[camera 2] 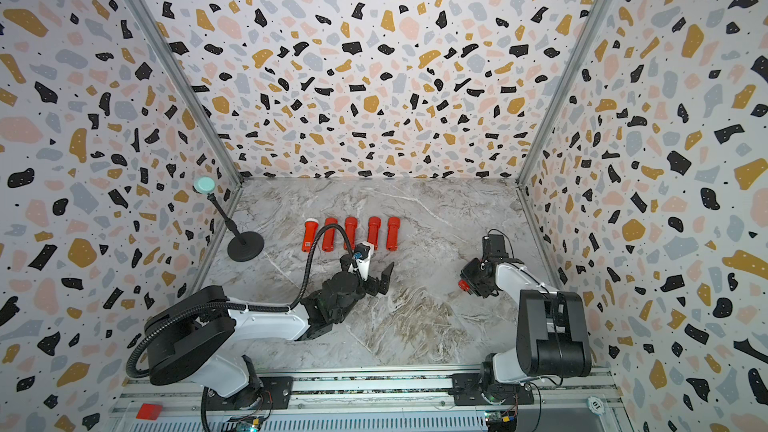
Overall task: Close the plug at the bottom of the flashlight
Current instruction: Pick up the flashlight from the center of the board.
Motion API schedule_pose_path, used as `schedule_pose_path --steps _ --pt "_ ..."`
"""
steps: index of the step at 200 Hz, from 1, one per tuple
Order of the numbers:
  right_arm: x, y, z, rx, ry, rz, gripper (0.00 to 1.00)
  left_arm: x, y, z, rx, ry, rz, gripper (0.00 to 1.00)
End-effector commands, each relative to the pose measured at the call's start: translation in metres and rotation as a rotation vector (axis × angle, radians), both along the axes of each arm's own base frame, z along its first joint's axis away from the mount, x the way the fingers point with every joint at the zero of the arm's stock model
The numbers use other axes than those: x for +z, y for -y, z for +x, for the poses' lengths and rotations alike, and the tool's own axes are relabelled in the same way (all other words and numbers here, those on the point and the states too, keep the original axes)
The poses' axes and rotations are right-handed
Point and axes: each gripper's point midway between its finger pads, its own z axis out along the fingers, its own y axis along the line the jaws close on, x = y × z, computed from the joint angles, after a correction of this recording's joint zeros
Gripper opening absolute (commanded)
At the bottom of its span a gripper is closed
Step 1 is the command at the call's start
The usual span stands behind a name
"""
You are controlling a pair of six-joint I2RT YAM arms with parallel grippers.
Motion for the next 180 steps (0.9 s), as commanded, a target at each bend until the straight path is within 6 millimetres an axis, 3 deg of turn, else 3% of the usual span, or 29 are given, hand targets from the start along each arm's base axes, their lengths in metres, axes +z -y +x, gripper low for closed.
schedule_pose_path --steps 1,33,107,141,180 --pt "0.001 0.004 -0.010 0.006 -0.021 -0.017 0.27 0.004 0.001 -0.001 0.005 0.029 -0.009 1.00" --pt "0.016 0.001 -0.003 0.021 0.035 -0.004 0.00 0.009 0.004 -0.007 -0.027 0.059 -0.017 1.00" --pt "0.092 -0.008 0.017 0.062 0.261 0.036 0.00 0.032 0.022 -0.051 -0.250 0.223 -0.077 0.99" --pt "0.109 -0.026 0.014 0.133 0.270 0.116 0.00 0.033 0.041 -0.072 -0.344 0.301 -0.024 0.99" --pt "0.111 -0.062 0.000 0.232 0.201 0.294 0.00 0.035 0.061 -0.084 -0.374 0.369 0.048 0.99"
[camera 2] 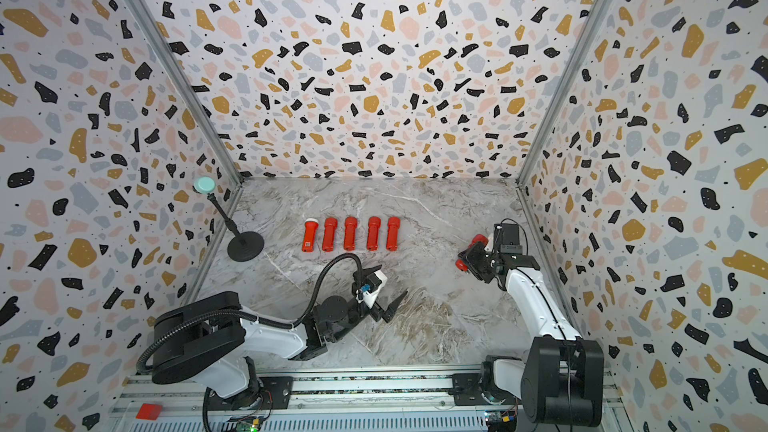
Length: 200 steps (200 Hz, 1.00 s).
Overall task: Close the plug at the bottom of the flashlight
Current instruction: Pick up the flashlight from the center of the board.
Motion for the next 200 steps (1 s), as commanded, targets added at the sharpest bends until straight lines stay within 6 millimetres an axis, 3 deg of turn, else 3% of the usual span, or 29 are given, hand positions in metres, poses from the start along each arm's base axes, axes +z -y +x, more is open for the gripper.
schedule_pose_path --steps 1,18,55,121,200 --pt "0.010 -0.025 -0.012 0.099 -0.050 0.095 0.00 0.027 0.014 -0.007 -0.023 0.120 -0.027 0.99" --pt "0.007 -0.031 -0.016 0.126 -0.085 0.086 0.00 0.028 0.021 -0.010 -0.027 0.151 -0.005 1.00" --pt "0.029 -0.065 -0.016 0.220 0.057 0.324 0.00 0.033 0.033 -0.015 -0.053 0.185 0.002 1.00" --pt "0.077 -0.076 -0.020 0.261 0.366 0.461 0.00 0.037 0.052 -0.017 -0.090 0.219 0.010 0.99" --pt "0.082 -0.073 -0.030 0.227 0.435 0.505 0.00 0.054 0.063 -0.018 -0.121 0.144 -0.151 0.97"
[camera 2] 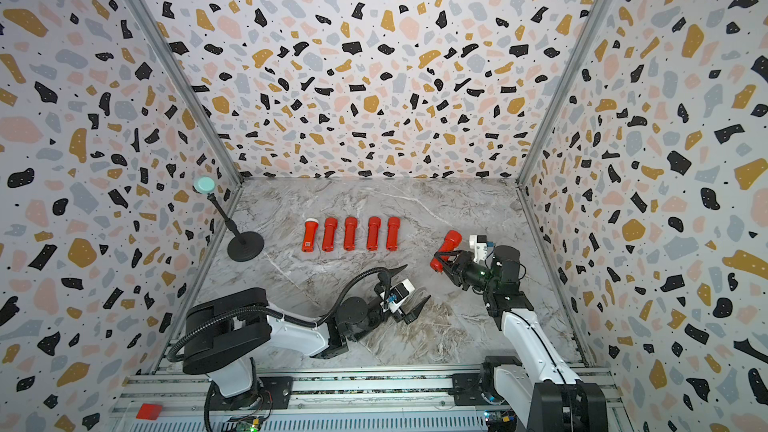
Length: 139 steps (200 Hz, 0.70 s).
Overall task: Close the plug at the bottom of the flashlight
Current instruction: Pick up the flashlight from the center of the board.
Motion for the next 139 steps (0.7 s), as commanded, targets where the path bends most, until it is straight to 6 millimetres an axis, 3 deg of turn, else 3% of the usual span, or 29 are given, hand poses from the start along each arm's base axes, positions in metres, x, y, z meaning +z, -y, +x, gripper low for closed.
schedule_pose_path --steps 1,47,95,139 --pt "0.023 -0.002 0.002 0.011 0.088 0.023 0.00 0.029 0.006 -0.004 -0.036 -0.024 -0.150 0.97" --pt "0.019 0.003 0.002 0.001 0.066 0.004 0.00 0.025 0.005 -0.005 -0.035 -0.009 -0.125 0.95" --pt "-0.016 0.012 0.004 -0.012 -0.137 -0.120 0.00 0.007 0.004 0.009 0.061 0.087 0.026 0.96" --pt "-0.019 0.012 0.005 -0.008 -0.162 -0.130 0.00 0.005 0.010 0.011 0.058 0.109 0.027 1.00"
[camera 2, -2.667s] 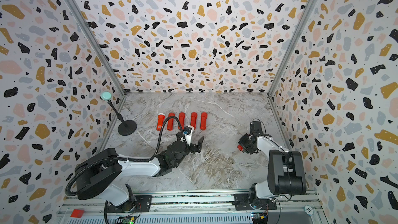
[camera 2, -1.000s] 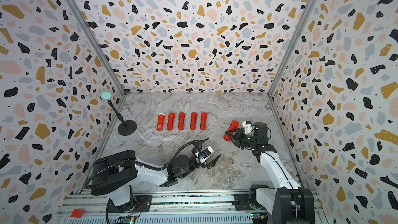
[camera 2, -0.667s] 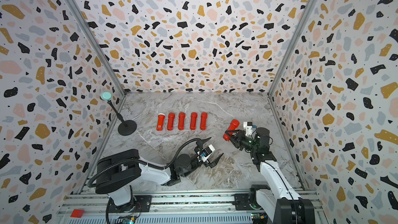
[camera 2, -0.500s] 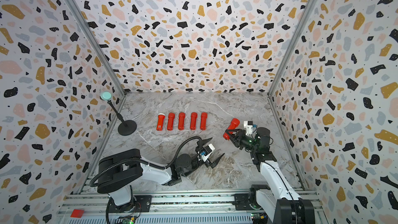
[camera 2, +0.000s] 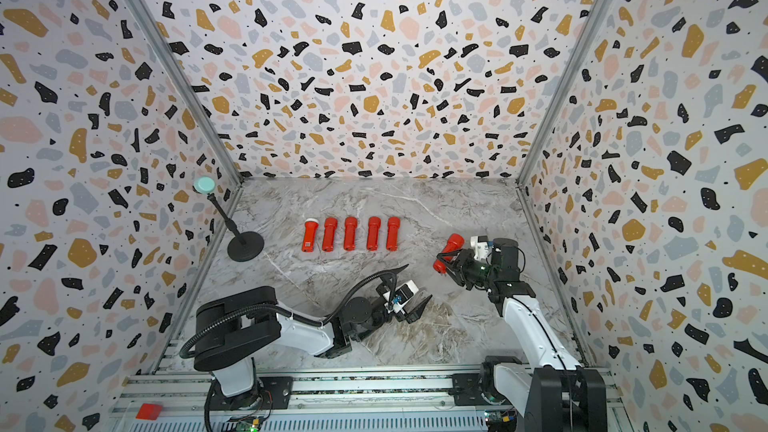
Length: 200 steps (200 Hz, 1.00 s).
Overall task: Close the plug at the bottom of the flashlight
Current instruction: Pick up the flashlight from the center of the board.
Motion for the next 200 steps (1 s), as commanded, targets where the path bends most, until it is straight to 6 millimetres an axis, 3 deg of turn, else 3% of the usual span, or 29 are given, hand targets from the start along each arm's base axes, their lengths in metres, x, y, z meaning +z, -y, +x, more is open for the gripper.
schedule_pose_path --steps 1,31,53,79,200 --pt "0.008 0.002 0.000 0.010 0.015 -0.032 0.00 0.020 0.008 0.004 0.020 0.059 -0.043 1.00" --pt "0.009 0.012 0.002 -0.020 0.006 -0.120 0.00 0.028 0.014 0.003 -0.009 0.009 -0.103 0.98" --pt "0.013 0.015 0.003 -0.029 0.010 -0.147 0.00 0.014 0.031 -0.004 -0.077 0.009 -0.031 0.91" --pt "0.012 0.017 0.002 -0.028 -0.004 -0.171 0.00 0.009 0.029 -0.003 -0.060 0.030 -0.026 0.87" --pt "0.010 0.009 -0.002 0.010 -0.026 -0.175 0.00 0.000 0.057 0.006 -0.059 0.128 0.054 0.75"
